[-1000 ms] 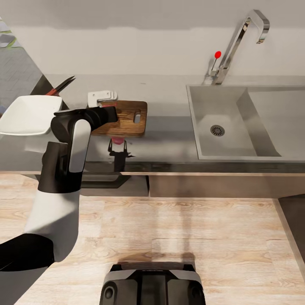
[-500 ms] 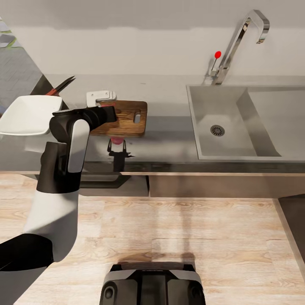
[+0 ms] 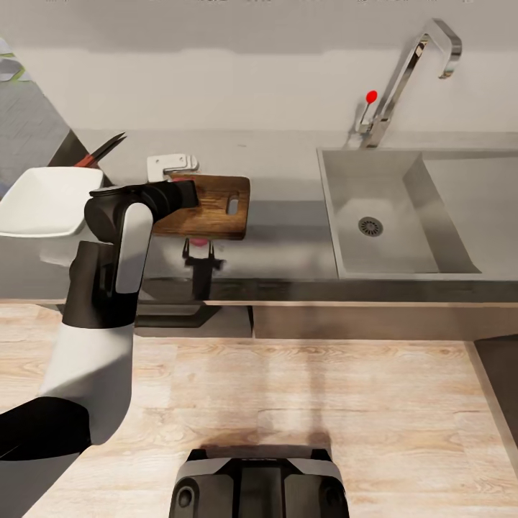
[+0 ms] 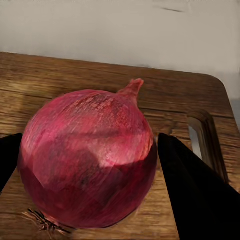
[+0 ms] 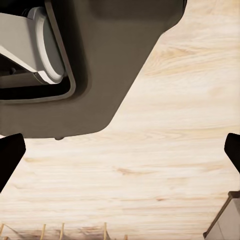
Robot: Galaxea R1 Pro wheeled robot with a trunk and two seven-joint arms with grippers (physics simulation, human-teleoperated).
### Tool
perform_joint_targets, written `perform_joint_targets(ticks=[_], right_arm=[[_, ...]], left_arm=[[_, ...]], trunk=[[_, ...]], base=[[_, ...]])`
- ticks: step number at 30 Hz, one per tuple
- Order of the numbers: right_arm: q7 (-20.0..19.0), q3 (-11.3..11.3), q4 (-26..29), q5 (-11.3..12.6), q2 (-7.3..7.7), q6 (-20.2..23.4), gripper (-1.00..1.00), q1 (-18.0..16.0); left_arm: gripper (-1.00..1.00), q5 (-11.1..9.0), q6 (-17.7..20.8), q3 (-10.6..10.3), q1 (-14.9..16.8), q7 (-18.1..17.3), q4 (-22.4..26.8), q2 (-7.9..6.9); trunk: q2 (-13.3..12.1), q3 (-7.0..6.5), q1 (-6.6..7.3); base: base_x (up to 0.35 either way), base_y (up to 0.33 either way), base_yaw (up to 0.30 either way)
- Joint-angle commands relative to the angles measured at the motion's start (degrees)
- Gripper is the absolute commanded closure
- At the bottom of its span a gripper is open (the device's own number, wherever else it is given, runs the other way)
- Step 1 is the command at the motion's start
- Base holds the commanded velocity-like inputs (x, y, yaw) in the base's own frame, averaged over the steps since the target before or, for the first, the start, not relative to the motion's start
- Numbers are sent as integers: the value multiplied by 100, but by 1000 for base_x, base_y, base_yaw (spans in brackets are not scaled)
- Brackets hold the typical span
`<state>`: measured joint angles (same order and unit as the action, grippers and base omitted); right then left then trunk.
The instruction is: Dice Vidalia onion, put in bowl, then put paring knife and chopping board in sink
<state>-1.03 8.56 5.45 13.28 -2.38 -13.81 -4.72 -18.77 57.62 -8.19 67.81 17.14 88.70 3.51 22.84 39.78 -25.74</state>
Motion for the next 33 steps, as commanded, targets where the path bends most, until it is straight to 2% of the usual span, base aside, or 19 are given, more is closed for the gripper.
perform_joint_targets(ticks=[1,27,28,33], right_arm=[[-11,41,-8,60,1,-25,-100,-2],[-11,40,-9,60,1,-27,-100,-2],[-11,40,-9,60,1,-26,-100,-2],[-11,40,-9,60,1,-25,-100,-2]], left_arm=[[100,-57,18,-1,4,44,5,0],[100,-57,21,-7,-1,44,-8,1],[-100,-57,18,-7,-3,44,-5,1],[-100,-57,21,-7,-4,44,-2,8]], trunk=[[8,6,-4],[8,6,-4],[8,6,-4],[8,6,-4]], base=[[96,0,0],[6,0,0],[0,0,0],[0,0,0]])
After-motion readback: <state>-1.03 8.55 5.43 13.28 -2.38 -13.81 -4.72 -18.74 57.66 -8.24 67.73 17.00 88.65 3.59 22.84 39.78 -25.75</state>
